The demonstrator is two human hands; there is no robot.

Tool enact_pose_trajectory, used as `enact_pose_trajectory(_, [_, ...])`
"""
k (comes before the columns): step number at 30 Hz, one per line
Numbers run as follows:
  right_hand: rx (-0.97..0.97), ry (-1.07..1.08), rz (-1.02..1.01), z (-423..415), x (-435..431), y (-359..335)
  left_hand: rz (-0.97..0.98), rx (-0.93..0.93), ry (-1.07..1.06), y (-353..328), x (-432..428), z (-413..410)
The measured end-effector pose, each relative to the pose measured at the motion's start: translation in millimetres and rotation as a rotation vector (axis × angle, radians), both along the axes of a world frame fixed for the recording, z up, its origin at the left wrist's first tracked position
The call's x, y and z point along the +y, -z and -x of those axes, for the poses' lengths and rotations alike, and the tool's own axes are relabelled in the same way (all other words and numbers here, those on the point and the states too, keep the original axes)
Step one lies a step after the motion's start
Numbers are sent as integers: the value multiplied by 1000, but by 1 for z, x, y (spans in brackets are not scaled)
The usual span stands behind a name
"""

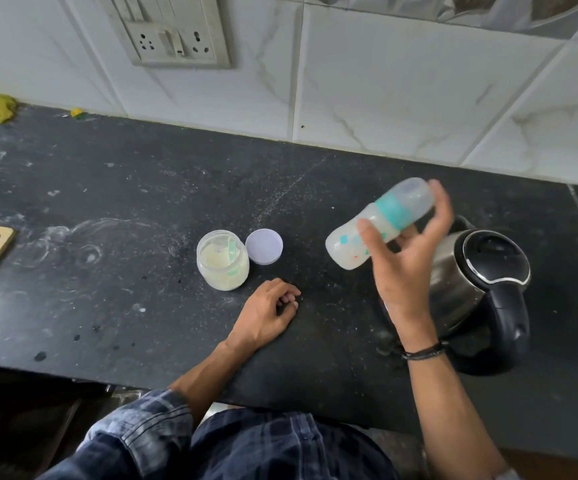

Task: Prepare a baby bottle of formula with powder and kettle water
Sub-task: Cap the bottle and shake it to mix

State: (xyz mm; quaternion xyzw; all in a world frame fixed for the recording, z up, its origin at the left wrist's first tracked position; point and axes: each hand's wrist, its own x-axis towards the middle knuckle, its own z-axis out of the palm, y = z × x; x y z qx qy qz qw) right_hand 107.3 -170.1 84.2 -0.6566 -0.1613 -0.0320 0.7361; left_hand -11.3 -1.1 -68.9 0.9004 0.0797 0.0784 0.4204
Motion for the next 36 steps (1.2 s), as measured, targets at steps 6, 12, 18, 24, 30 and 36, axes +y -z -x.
enact_pose_trajectory(6, [-12, -30, -19, -1, 2, -2, 5, 4, 7, 1, 0, 0])
enact_pose_trajectory(12, [5, -4, -52, 6, 8, -4, 3, 2, 2, 4, 0, -1])
enact_pose_trajectory(18, [-8, -46, 49, 5, 6, -2, 2, -2, -11, 6, 1, 0])
enact_pose_trajectory(24, [46, 124, -37, -4, 2, 3, 3, -2, -8, 5, 1, -1])
enact_pose_trajectory(30, [-102, 159, -71, 3, 1, 5, -4, -21, -6, 3, 1, 0])
enact_pose_trajectory(36, [-46, 37, 13, 9, 2, 4, -1, -18, 3, 3, 0, 1])
